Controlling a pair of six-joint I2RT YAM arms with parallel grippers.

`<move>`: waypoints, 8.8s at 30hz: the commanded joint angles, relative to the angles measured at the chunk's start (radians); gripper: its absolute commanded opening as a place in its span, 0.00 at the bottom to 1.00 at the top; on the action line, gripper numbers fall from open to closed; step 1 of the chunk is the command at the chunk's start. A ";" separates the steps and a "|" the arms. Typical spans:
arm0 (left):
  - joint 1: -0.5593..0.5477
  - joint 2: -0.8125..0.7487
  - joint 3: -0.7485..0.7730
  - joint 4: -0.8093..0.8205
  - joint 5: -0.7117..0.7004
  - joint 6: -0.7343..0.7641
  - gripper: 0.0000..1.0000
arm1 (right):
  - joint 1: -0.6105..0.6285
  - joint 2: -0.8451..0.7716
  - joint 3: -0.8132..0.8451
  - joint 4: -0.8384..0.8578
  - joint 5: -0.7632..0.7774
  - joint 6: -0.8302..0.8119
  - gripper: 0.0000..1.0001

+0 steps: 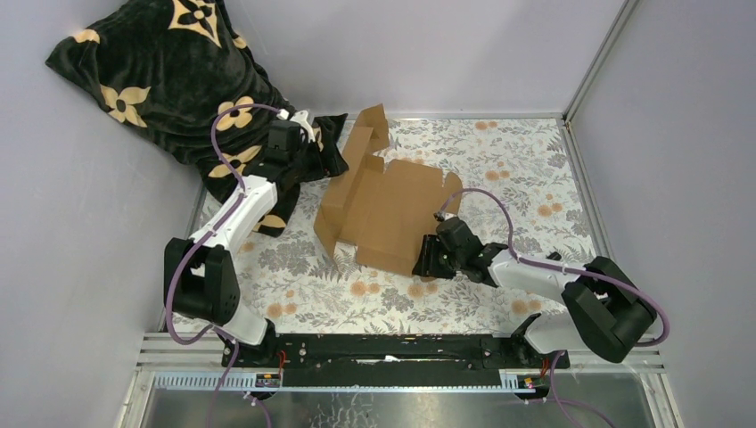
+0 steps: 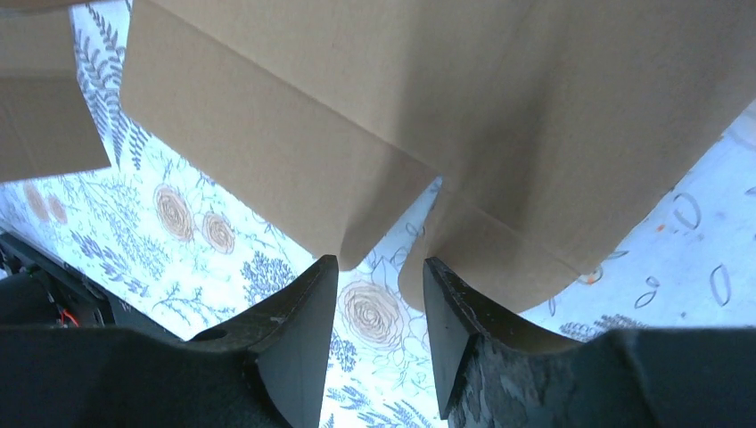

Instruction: Fold the paper box

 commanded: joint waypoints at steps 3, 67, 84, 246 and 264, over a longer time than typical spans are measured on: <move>-0.001 0.050 0.059 0.018 0.025 0.042 0.93 | 0.076 -0.048 -0.024 -0.012 0.032 0.048 0.48; -0.034 0.137 0.132 -0.066 0.085 0.203 0.91 | -0.569 0.858 1.082 -0.203 -0.139 -0.293 0.54; -0.034 0.143 0.139 -0.088 0.071 0.213 0.91 | -0.570 0.814 1.015 -0.233 -0.128 -0.321 0.52; 0.034 0.332 0.368 -0.197 0.233 0.204 0.89 | -0.623 0.855 0.848 0.868 -0.894 0.234 0.53; 0.033 0.341 0.373 -0.198 0.231 0.204 0.89 | -0.587 0.774 0.729 0.771 -0.835 0.052 0.53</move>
